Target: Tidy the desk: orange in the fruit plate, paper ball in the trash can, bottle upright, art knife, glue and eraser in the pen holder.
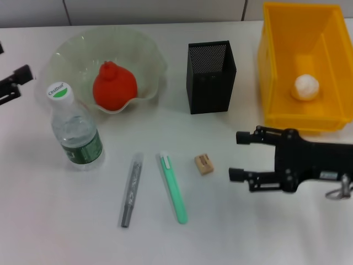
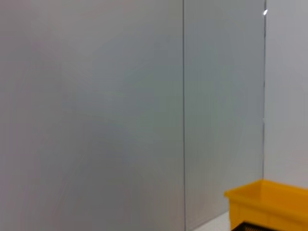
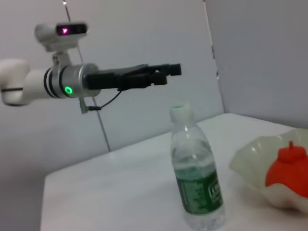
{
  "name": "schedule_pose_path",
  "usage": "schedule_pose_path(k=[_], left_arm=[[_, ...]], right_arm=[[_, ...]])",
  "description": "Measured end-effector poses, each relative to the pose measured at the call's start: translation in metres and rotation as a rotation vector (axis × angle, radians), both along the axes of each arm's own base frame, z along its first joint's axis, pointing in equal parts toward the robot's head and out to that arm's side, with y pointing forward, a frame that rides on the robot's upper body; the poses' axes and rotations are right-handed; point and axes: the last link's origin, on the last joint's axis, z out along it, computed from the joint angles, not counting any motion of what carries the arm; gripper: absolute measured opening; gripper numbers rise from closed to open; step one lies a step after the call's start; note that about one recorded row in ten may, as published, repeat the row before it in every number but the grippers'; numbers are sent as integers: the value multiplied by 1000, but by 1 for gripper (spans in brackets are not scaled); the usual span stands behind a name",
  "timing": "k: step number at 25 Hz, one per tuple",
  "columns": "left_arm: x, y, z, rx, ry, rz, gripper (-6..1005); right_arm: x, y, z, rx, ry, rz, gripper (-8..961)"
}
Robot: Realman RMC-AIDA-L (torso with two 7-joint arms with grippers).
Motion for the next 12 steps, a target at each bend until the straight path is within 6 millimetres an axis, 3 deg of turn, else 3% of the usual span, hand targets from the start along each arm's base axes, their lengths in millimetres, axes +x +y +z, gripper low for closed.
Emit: schedule_pose_path(k=[1, 5, 6, 8, 9, 10, 11, 12], left_arm=[[1, -3, 0, -4, -2, -15, 749], [0, -19, -7, -26, 9, -84, 790], [-2, -30, -17, -52, 19, -134, 790], [-7, -45, -35, -92, 11, -194, 789], [-9, -49, -41, -103, 3, -207, 789], [-9, -49, -41, -103, 3, -207, 788], [-16, -58, -58, -131, -19, -211, 788], [-17, -59, -61, -136, -22, -211, 788]], right_arm=[[-14, 5, 15, -39, -26, -21, 834], [-35, 14, 33, -75, -140, -64, 835], [-55, 23, 40, -104, -251, -119, 835], [-63, 27, 41, -110, -295, -141, 835], [-89, 37, 39, -128, -422, -199, 835], [-89, 37, 39, -128, -422, -199, 835], [-101, 42, 35, -130, -480, -220, 835], [-112, 46, 30, -130, -535, -235, 835]])
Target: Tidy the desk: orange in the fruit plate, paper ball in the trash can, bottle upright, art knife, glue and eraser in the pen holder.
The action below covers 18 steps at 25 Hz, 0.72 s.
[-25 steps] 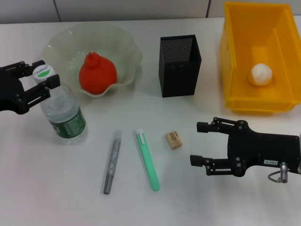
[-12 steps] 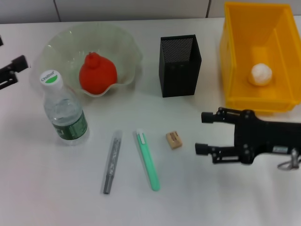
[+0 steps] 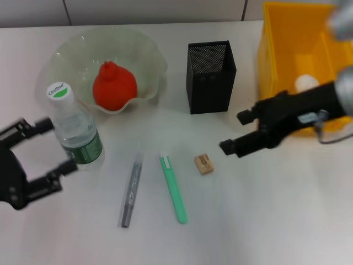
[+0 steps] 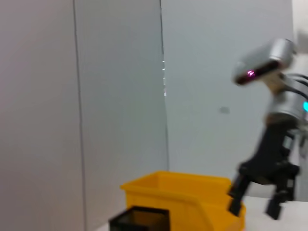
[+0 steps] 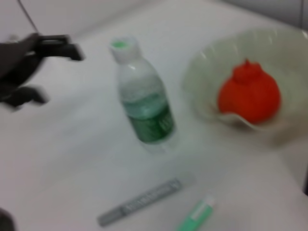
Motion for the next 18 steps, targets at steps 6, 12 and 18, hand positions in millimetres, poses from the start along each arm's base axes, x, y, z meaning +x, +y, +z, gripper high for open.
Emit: schedule_pose_path(k=[6, 12, 18], left_arm=[[-5, 2, -30, -68, -15, 7, 787], [-6, 6, -37, -91, -4, 19, 786], [-7, 6, -38, -90, 0, 28, 786]], right_arm=[[-51, 17, -46, 7, -219, -20, 834], [-59, 19, -103, -44, -343, -7, 835], [-55, 22, -120, -29, -347, -2, 834]])
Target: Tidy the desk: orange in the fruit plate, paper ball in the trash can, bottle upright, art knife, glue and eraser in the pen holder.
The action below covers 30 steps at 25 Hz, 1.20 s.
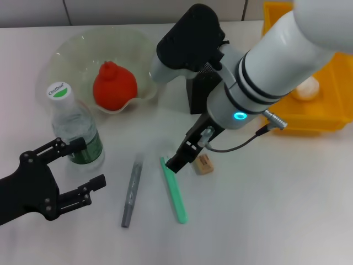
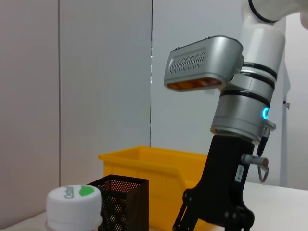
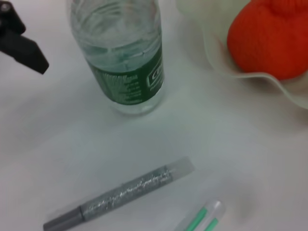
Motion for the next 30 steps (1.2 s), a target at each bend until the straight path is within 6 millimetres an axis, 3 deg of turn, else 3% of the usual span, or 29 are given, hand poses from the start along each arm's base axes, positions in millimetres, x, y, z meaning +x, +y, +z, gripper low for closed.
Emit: schedule_pose_path(k=[14, 30], left_arm=[[0, 0, -3, -9, -1, 2, 786], [0, 0, -3, -13, -5, 5, 787]], right_arm=[[7, -6, -28, 3, 5, 63, 833], [15, -7, -36, -10, -3, 52, 815]])
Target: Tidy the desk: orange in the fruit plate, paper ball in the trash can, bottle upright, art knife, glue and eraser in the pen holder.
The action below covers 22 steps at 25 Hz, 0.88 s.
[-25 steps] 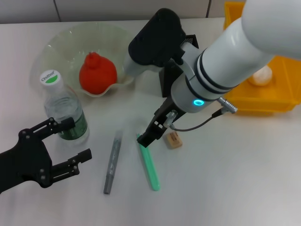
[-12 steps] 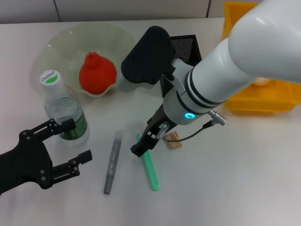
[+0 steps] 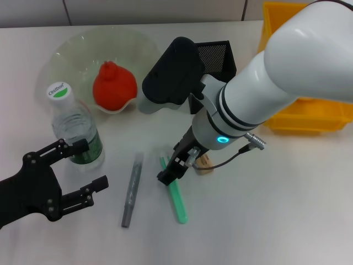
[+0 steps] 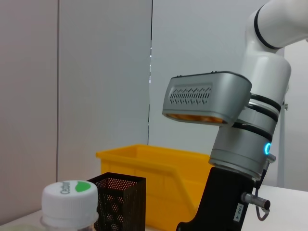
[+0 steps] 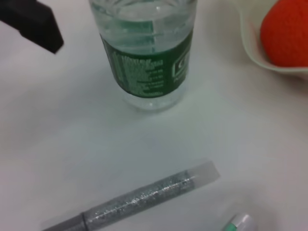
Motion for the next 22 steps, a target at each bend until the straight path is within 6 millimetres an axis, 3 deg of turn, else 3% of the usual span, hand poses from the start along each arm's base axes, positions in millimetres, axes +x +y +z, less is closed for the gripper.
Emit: schedule_pose_path(k=[8, 13, 22], left_arm=[[0, 0, 0, 1, -2, 1, 787], [0, 0, 1, 2, -3, 4, 787], [0, 0, 1, -2, -1, 3, 787]], right_arm=[[1, 0, -1, -5, -3, -9, 611], [1, 1, 0, -5, 0, -18, 400], [1, 5, 6, 3, 45, -94, 414]])
